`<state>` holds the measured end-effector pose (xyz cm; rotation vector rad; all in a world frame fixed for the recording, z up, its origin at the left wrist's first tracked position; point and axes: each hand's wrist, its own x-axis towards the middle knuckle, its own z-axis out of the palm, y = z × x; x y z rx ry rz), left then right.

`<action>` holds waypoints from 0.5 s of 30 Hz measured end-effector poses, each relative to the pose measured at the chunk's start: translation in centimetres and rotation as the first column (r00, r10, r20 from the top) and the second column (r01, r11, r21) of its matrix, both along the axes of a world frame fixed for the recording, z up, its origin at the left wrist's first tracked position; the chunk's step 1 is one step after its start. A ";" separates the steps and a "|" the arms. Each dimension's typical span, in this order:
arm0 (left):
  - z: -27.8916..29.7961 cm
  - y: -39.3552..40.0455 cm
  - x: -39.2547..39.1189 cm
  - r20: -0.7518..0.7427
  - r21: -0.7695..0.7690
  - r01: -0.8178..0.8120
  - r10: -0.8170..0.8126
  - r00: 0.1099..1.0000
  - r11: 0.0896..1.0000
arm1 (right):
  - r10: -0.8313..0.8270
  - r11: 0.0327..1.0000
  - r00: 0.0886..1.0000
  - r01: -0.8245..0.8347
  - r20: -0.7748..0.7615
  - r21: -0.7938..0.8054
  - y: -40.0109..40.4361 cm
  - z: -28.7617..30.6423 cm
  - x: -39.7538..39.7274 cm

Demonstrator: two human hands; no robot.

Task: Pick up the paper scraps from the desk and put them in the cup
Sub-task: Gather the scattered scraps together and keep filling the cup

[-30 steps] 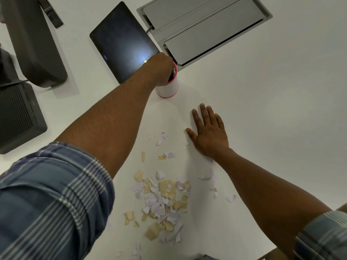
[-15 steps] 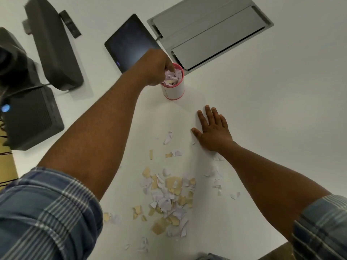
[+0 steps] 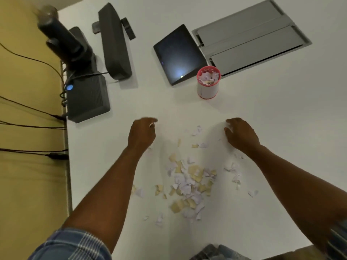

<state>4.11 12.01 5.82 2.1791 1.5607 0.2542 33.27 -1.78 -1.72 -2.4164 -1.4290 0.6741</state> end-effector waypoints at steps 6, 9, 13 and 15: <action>-3.9 -4.6 -9.5 -0.443 -0.272 -0.335 0.192 0.876 0.902 | -0.252 0.967 0.944 0.251 0.213 0.029 -5.9 -0.1 -1.3; -4.9 -6.8 -12.1 -0.447 -0.314 -0.362 0.201 0.872 0.878 | -0.273 0.958 0.943 0.285 0.193 -0.040 -8.7 -0.6 -1.4; -5.3 -9.5 -13.1 -0.314 -0.291 -0.312 0.217 0.924 0.904 | -0.172 0.981 0.978 0.180 0.115 -0.065 -9.7 -0.5 -2.4; -5.4 -10.6 -12.7 -0.287 -0.270 -0.295 0.216 0.933 0.916 | -0.111 0.990 0.992 0.115 0.057 -0.076 -9.3 -0.3 -3.7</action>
